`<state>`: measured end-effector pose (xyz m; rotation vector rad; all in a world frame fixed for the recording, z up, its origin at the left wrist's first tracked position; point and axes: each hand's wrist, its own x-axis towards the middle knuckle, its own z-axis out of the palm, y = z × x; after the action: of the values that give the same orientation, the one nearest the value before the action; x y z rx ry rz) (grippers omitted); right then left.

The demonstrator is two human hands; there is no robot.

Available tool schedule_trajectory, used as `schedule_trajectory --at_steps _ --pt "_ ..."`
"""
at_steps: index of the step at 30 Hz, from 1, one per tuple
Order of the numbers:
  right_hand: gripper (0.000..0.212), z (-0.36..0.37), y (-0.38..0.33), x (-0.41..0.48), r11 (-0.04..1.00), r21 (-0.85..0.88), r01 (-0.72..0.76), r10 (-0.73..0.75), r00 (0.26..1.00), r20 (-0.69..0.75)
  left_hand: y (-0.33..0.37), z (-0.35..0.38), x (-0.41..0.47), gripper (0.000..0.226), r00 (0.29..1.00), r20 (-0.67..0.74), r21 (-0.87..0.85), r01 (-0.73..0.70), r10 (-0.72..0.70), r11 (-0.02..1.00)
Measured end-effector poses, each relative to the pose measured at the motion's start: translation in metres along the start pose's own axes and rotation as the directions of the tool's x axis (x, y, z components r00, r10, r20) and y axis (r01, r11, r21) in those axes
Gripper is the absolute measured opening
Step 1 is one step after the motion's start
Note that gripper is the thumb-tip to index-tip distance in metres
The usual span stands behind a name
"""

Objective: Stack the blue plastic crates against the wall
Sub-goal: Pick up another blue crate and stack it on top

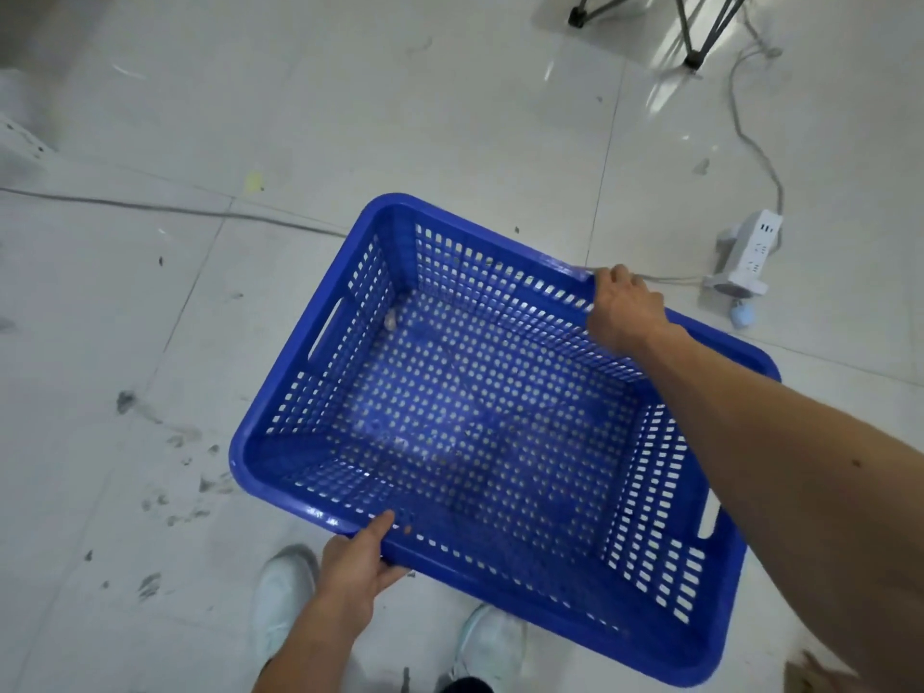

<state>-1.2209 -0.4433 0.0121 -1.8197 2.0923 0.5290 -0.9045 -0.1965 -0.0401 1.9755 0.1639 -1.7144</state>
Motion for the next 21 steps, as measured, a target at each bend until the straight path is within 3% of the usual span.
schedule_trajectory --at_steps 4,16,21 --pt "0.035 0.009 0.007 -0.002 0.997 0.071 -0.029 0.037 0.993 -0.115 0.000 -0.009 0.000 0.011 1.000 0.025 0.028 0.005 -0.006 1.000" --pt "0.034 0.010 0.015 -0.033 0.985 0.171 -0.021 0.048 0.987 -0.154 -0.001 -0.027 -0.010 0.012 0.999 -0.012 0.044 0.035 -0.035 0.998" --pt "0.035 -0.009 0.016 -0.054 0.994 0.104 0.025 -0.006 0.985 -0.175 0.009 -0.043 -0.027 0.019 1.000 -0.005 0.045 -0.004 0.005 0.999"
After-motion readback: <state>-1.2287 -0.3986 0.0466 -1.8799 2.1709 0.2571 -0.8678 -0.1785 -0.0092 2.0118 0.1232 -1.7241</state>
